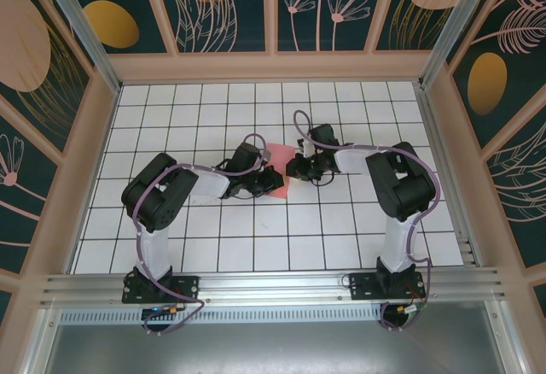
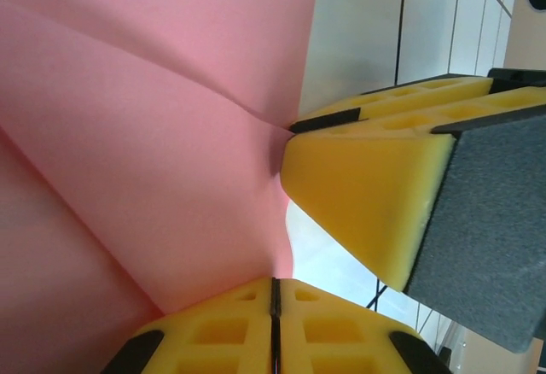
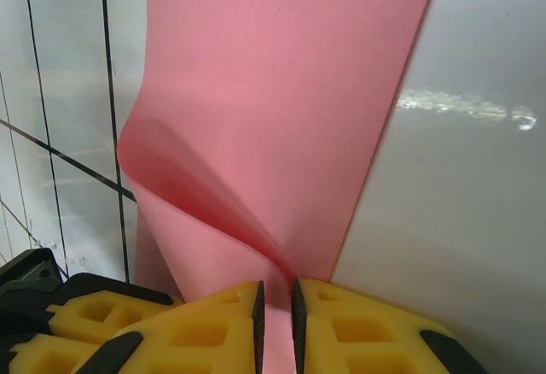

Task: Fold a paper plane with a square sheet of paper (pick it up from the middle)
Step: Fold the triangle a second time at the center of the table.

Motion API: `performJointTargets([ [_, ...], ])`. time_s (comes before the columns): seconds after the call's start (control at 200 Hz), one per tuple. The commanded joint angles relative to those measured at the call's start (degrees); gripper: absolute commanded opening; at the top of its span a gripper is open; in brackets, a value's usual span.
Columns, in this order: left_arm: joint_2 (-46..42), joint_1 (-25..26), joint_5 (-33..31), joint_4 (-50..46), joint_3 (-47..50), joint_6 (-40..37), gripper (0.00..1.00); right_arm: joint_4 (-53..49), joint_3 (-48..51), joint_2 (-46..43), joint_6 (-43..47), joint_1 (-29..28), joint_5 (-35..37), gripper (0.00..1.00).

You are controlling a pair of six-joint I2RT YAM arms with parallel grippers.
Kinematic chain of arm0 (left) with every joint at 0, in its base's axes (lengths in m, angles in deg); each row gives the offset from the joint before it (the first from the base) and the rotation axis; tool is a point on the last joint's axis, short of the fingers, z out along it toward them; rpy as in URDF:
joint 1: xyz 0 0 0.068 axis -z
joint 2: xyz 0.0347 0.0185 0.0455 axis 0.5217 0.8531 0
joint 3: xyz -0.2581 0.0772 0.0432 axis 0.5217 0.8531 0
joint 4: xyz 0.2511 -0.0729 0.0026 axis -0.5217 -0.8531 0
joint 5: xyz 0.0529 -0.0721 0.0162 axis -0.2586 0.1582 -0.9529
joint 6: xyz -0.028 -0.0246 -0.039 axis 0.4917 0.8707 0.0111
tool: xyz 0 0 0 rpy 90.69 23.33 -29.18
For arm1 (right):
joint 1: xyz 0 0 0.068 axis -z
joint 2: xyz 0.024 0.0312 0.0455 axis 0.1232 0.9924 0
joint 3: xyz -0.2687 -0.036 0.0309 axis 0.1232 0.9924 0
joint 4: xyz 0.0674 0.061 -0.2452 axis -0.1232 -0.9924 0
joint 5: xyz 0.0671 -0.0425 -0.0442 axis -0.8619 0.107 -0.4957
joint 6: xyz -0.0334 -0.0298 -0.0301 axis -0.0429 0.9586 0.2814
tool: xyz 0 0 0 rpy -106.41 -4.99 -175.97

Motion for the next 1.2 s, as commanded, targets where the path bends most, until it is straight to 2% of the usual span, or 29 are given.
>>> performJointTargets([
  [0.0, 0.3, 0.5, -1.9, -2.2, -0.9, -0.7, 0.1, -1.3, -0.6, 1.3, 1.3, 0.2, 1.2, 0.2],
  [0.25, -0.2, 0.4, -2.4, -2.2, -0.7, 0.0, 0.09, -1.4, -0.7, 1.4, 1.3, 0.2, 1.3, 0.14],
  [0.57, -1.0, 0.4, -2.5, -0.2, 0.5, 1.7, 0.1, -1.2, -0.3, 0.9, 1.4, 0.2, 0.9, 0.18],
  [0.846, -2.0, 0.5, -3.1, 0.3, 0.9, 2.4, 0.1, -0.7, -0.3, -0.1, 1.9, 0.5, 0.8, 0.03],
  [1.191, -4.3, 0.4, -2.5, 1.0, 1.2, 1.8, 0.13, -0.2, -0.7, -1.2, 2.2, 0.5, 1.7, 0.02],
])
